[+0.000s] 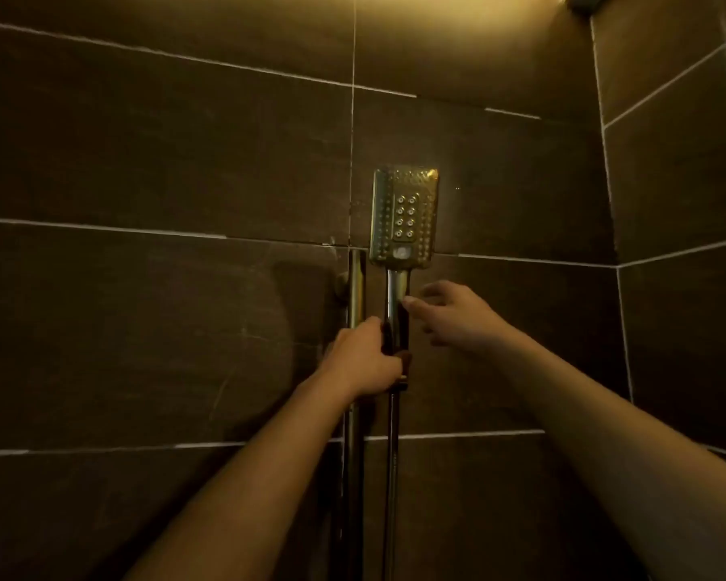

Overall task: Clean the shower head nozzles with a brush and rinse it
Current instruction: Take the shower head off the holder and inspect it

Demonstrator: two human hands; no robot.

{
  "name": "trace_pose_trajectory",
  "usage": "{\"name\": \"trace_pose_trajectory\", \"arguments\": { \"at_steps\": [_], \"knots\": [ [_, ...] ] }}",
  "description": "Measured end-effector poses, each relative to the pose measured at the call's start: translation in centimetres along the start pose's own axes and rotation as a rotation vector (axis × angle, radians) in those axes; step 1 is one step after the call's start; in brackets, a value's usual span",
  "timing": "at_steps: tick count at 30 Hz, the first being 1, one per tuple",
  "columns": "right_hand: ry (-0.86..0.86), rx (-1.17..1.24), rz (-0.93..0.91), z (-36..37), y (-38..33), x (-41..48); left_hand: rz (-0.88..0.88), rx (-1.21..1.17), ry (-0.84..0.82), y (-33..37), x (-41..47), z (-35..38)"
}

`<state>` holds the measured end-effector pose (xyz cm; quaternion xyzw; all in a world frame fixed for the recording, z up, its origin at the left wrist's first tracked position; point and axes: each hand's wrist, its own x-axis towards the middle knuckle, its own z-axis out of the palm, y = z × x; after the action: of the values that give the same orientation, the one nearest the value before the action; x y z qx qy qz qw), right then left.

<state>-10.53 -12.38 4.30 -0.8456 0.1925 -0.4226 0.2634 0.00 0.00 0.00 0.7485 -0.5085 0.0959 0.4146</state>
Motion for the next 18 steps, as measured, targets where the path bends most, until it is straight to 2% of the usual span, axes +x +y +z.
{"name": "trace_pose_trajectory", "arguments": {
  "at_steps": [3, 8, 14, 18],
  "knots": [
    [0.030, 0.136, -0.016, 1.1, -0.8, 1.1, -0.019, 0.064, 0.005, -0.3, 0.8, 0.6],
    [0.088, 0.195, -0.095, 2.7, -1.2, 1.4, 0.010, 0.160, 0.104, -0.6, 1.3, 1.1],
    [0.090, 0.205, -0.062, 2.2, -1.5, 1.8, 0.040, 0.097, 0.093, -0.8, 2.3, 0.8],
    [0.223, 0.240, -0.075, 0.0, -2.6, 2.3, 0.102, 0.032, 0.226, 1.2, 3.1, 0.6]
  ]
}}
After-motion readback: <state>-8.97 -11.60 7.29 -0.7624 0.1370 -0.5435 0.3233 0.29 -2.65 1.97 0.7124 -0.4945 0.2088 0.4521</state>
